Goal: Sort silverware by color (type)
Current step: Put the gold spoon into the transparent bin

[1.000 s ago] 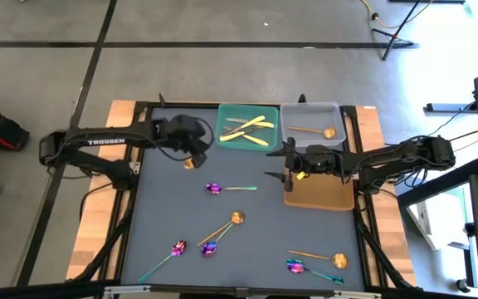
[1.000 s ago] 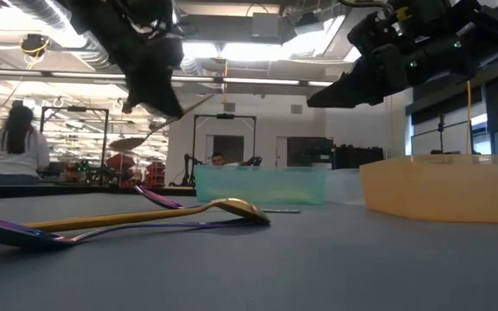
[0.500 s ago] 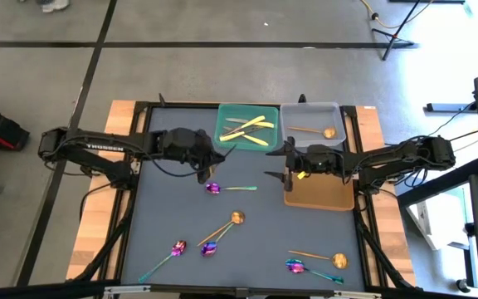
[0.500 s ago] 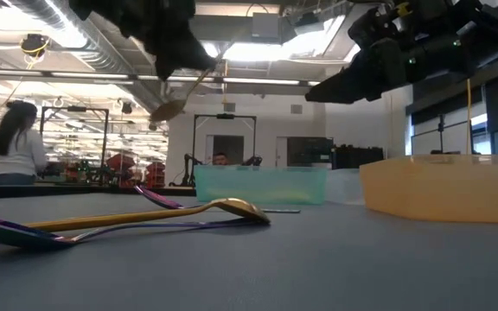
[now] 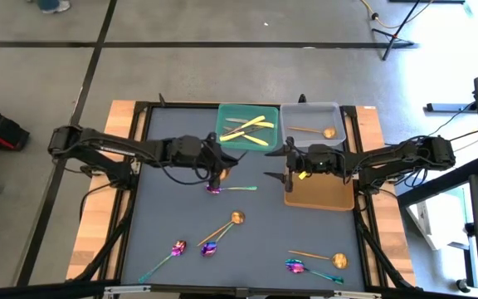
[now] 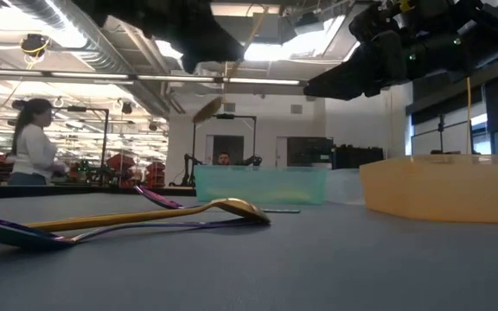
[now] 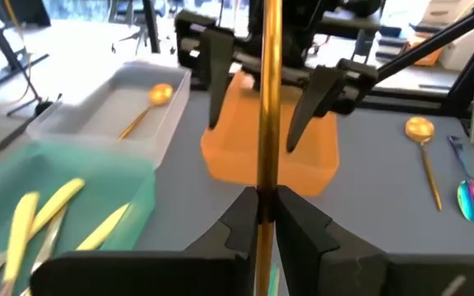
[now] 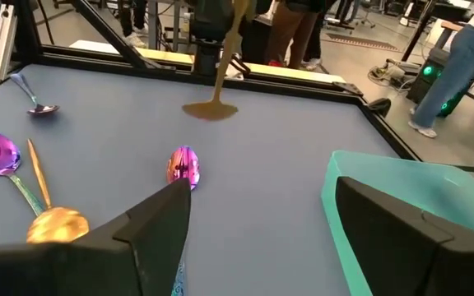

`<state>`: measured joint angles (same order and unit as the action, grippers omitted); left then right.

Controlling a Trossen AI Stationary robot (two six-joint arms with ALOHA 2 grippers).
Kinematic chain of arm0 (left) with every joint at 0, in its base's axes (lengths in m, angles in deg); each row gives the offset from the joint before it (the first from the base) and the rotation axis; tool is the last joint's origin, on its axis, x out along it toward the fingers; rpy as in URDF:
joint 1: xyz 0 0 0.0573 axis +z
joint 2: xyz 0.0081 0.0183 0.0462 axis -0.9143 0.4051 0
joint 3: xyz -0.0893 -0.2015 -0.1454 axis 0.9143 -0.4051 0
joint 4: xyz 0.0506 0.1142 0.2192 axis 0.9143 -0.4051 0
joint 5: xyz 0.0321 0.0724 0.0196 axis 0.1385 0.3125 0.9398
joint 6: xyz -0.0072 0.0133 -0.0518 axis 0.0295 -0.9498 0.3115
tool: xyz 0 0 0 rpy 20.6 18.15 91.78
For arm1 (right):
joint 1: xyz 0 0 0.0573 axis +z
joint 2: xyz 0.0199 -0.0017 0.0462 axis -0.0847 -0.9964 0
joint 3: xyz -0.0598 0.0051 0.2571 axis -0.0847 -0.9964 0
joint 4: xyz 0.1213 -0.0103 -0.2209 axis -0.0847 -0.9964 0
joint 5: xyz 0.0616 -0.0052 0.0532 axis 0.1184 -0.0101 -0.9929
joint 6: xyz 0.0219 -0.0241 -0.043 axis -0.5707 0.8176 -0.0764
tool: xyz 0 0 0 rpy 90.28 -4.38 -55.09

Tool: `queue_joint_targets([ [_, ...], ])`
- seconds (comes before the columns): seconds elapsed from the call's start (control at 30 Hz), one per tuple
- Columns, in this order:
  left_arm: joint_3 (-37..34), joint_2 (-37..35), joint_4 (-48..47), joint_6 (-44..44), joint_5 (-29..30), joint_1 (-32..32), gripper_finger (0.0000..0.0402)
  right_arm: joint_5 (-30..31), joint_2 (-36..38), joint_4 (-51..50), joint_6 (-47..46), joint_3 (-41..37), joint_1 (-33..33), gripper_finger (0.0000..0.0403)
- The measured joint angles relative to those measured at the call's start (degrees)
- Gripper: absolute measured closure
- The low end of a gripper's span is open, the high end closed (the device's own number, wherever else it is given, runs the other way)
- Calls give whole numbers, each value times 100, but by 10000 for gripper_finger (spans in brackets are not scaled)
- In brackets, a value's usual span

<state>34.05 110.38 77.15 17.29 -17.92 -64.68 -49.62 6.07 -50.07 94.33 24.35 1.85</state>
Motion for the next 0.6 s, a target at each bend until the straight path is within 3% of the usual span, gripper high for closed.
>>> queue_joint_targets([
  [0.37, 0, 679, 1150, -290, 12, -73, 371, -597, 0, 25, -3, 0, 4, 112],
  [0.6, 2, 1008, 1786, -759, 406, -334, 371, -604, 0, 40, -3, 0, 4, 112],
])
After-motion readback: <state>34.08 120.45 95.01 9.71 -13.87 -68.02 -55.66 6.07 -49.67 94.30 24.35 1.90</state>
